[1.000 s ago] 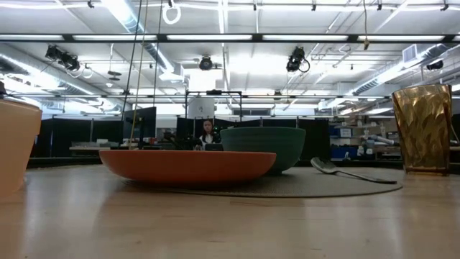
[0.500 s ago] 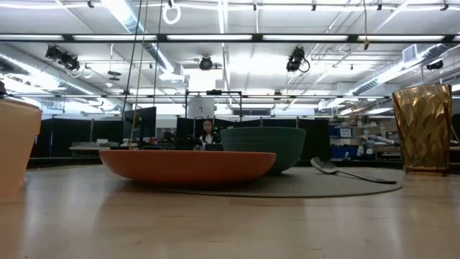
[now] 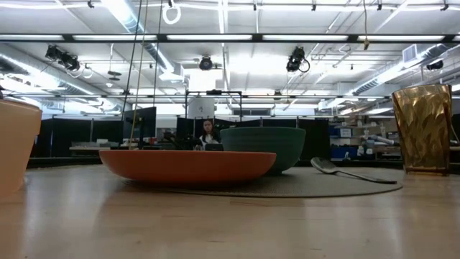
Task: Arrange a breakfast setting
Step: Pour the cereal from the cereal box into the blue bowl
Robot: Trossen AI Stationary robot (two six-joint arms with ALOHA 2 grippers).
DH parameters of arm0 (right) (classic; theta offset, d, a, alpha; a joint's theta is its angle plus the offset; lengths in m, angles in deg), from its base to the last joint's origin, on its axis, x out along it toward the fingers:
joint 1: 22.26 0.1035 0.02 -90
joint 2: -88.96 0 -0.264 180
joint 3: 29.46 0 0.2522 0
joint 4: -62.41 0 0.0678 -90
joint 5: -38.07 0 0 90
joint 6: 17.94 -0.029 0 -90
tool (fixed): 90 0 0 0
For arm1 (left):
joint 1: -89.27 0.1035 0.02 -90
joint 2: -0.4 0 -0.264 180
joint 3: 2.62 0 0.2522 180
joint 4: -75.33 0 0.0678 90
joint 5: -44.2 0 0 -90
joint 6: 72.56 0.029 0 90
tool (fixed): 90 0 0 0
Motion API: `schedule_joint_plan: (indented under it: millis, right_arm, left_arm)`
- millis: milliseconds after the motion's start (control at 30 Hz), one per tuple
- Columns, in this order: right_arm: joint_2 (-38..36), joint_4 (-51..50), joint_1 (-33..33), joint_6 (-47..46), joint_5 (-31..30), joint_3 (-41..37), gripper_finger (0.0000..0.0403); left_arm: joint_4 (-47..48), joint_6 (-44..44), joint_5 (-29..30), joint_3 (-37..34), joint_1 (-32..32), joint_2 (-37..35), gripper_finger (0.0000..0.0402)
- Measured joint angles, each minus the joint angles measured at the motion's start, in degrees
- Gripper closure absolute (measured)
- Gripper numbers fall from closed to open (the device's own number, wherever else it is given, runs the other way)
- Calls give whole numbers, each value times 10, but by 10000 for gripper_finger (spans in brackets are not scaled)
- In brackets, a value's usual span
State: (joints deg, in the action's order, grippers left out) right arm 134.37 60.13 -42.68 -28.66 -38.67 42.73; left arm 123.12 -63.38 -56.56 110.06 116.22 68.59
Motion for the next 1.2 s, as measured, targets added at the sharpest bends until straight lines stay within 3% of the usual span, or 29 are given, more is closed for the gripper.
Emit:
schedule_joint_plan:
  millis: [200, 333, 567, 767, 967, 1200]
  right_arm:
    - [-88, -61, 15, -43, 0, -71, 239]
    - [-147, -157, 29, -85, 4, -95, 239]
    - [-226, -355, 57, -144, 10, -80, 239]
    - [-293, -486, 61, -161, -27, -78, 239]
    - [-299, -568, 61, -161, -41, -78, 240]
    - [-253, -607, 61, -163, -1, -72, 240]
  left_arm:
    - [136, -56, 72, 0, 6, -20, 172]
    - [187, -93, 94, 0, 6, -16, 181]
    - [206, -130, 108, 0, 6, 13, 191]
    - [197, -130, 108, 0, 6, 47, 191]
    - [176, -129, 108, 0, -5, 82, 192]
    - [169, -125, 107, 0, -22, 117, 192]
